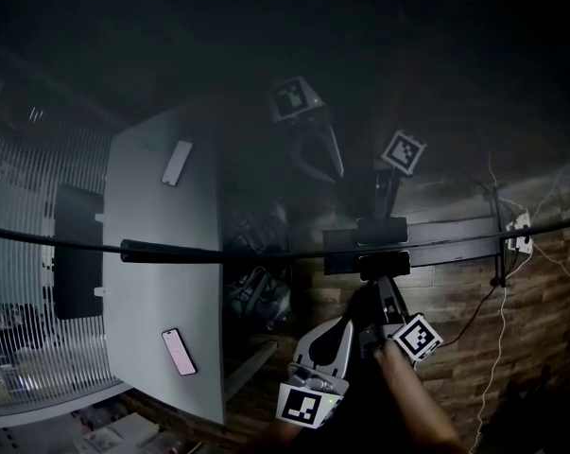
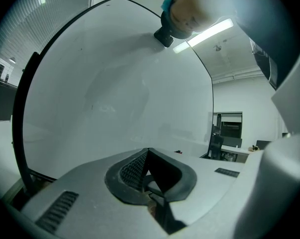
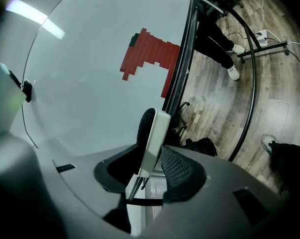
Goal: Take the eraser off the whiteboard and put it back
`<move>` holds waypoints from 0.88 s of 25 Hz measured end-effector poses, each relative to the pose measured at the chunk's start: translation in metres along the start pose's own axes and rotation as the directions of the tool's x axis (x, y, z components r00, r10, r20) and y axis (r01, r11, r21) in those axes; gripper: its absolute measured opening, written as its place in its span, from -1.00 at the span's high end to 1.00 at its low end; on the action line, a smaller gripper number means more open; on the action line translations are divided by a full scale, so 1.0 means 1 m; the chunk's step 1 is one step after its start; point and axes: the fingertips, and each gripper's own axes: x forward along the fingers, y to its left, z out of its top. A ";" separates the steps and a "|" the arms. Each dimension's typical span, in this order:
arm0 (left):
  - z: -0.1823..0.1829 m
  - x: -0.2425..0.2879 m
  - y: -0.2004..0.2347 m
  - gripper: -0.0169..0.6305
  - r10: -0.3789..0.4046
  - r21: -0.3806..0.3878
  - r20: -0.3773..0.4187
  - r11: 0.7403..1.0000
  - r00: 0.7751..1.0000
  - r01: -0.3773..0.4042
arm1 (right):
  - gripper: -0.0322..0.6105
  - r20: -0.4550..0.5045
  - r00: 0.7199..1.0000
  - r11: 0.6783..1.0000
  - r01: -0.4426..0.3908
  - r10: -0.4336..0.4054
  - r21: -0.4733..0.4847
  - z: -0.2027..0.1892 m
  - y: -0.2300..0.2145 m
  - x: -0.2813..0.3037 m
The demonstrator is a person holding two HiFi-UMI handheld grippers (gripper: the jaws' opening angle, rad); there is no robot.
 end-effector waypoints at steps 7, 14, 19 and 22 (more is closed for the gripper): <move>0.004 0.004 0.005 0.93 0.001 0.011 0.011 1.000 1.000 -0.001 | 0.46 0.007 1.000 1.000 0.000 0.000 0.006 0.001 -0.001 0.008; 0.011 0.007 0.006 0.93 0.003 -0.002 0.006 1.000 1.000 -0.003 | 0.46 0.010 1.000 1.000 0.016 -0.016 0.020 0.000 0.005 0.011; 0.004 -0.001 0.002 0.93 0.004 0.005 0.010 1.000 1.000 -0.004 | 0.39 0.008 1.000 1.000 -0.010 0.010 -0.007 -0.001 0.003 0.006; 0.004 -0.004 0.001 0.93 0.008 0.002 0.016 1.000 1.000 -0.008 | 0.36 0.008 1.000 1.000 -0.008 0.008 -0.006 -0.001 0.002 0.004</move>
